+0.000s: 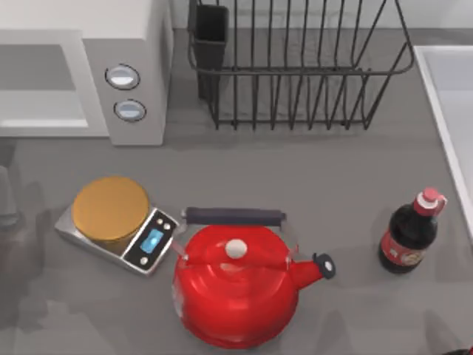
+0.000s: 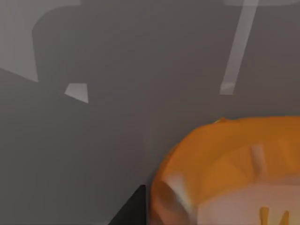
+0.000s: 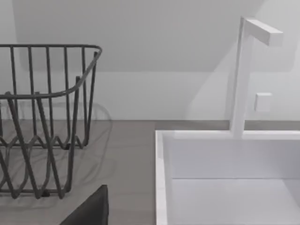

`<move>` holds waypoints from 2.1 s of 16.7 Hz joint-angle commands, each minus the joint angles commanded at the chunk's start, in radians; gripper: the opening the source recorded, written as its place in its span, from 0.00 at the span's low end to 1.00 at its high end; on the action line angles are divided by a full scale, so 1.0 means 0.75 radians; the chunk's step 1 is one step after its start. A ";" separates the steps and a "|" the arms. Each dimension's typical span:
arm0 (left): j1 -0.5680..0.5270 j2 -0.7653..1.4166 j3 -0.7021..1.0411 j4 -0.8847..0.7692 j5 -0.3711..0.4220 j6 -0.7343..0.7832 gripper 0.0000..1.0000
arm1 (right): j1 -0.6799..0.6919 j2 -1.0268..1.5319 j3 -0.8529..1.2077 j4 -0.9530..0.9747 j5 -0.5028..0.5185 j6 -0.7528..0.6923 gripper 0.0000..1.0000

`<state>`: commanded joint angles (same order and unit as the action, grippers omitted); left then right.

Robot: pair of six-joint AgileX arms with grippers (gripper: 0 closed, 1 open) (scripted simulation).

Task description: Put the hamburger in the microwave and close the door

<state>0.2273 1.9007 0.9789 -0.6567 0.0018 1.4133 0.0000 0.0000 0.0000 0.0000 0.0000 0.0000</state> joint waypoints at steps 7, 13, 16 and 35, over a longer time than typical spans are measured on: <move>0.000 0.000 0.000 0.000 0.000 0.000 0.00 | 0.000 0.000 0.000 0.000 0.000 0.000 1.00; 0.000 0.000 0.000 0.000 0.000 0.000 0.00 | 0.000 0.000 0.000 0.000 0.000 0.000 1.00; -0.002 -0.091 0.048 -0.124 0.004 -0.030 0.00 | 0.000 0.000 0.000 0.000 0.000 0.000 1.00; -0.005 -0.229 0.376 -0.506 0.036 -0.137 0.00 | 0.000 0.000 0.000 0.000 0.000 0.000 1.00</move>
<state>0.2238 1.7288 1.2612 -1.0358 0.0289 1.3103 0.0000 0.0000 0.0000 0.0000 0.0000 0.0000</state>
